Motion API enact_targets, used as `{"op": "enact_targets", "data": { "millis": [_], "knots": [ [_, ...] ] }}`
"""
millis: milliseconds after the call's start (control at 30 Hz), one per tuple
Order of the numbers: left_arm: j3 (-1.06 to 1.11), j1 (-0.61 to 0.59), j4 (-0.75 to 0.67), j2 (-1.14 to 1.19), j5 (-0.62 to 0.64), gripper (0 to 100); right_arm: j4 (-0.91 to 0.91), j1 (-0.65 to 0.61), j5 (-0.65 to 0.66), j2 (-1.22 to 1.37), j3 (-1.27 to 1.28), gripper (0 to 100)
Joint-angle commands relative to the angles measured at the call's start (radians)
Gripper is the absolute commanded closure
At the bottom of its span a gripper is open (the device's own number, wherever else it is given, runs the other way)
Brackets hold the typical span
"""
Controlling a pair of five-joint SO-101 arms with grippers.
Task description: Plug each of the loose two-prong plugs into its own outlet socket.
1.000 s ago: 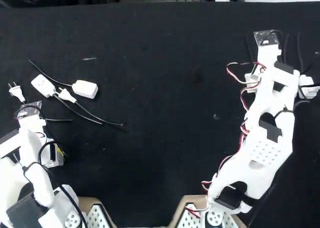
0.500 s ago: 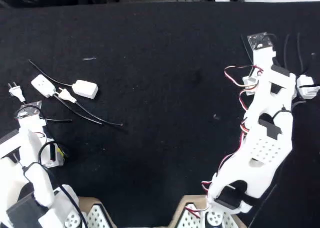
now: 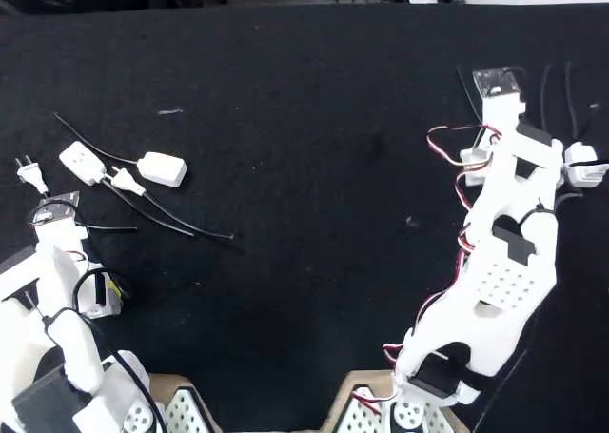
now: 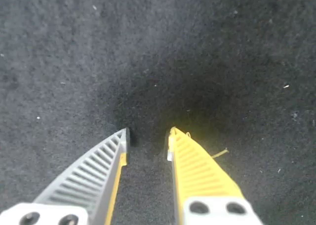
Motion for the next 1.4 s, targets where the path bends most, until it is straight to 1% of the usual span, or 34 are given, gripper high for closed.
{"op": "enact_targets", "data": {
  "millis": [0,133,300,400,500,633,733,833,933,1033,1233,1367],
  "knots": [
    [0.021,-0.005,-0.020,0.012,0.005,87,0.141,-0.060,-0.083,-0.160,-0.051,98.7],
    [0.021,-0.005,-0.020,0.012,0.005,87,0.210,-0.138,-0.121,-0.328,0.022,98.7],
    [0.021,-0.007,-0.020,0.012,0.006,87,0.213,-0.298,-0.186,-0.642,0.269,98.7],
    [0.021,-0.007,-0.021,0.012,0.006,87,0.212,-0.425,-0.262,-0.849,0.429,98.7],
    [0.021,-0.007,-0.021,0.012,0.006,87,0.203,-0.589,-0.351,-1.007,0.552,98.6],
    [0.021,-0.007,-0.021,0.012,0.006,87,0.157,-0.818,-0.445,-1.084,0.654,98.6],
    [0.021,-0.007,-0.020,0.012,0.006,87,0.014,-0.922,-0.537,-1.064,0.750,98.6],
    [0.021,-0.007,-0.020,0.012,0.008,87,-0.178,-0.964,-0.574,-1.029,0.866,98.6],
    [0.021,-0.007,-0.020,0.012,0.008,87,-0.302,-0.971,-0.572,-1.007,0.955,98.6],
    [0.021,-0.007,-0.020,0.012,0.008,87,-0.362,-0.973,-0.572,-1.004,1.012,98.6],
    [0.021,-0.007,-0.021,0.012,0.006,87,-0.387,-0.973,-0.578,-0.998,1.061,98.6],
    [0.016,-0.004,-0.020,0.012,0.008,87,-0.506,-0.976,-0.577,-0.998,1.153,98.6]
  ]
}}
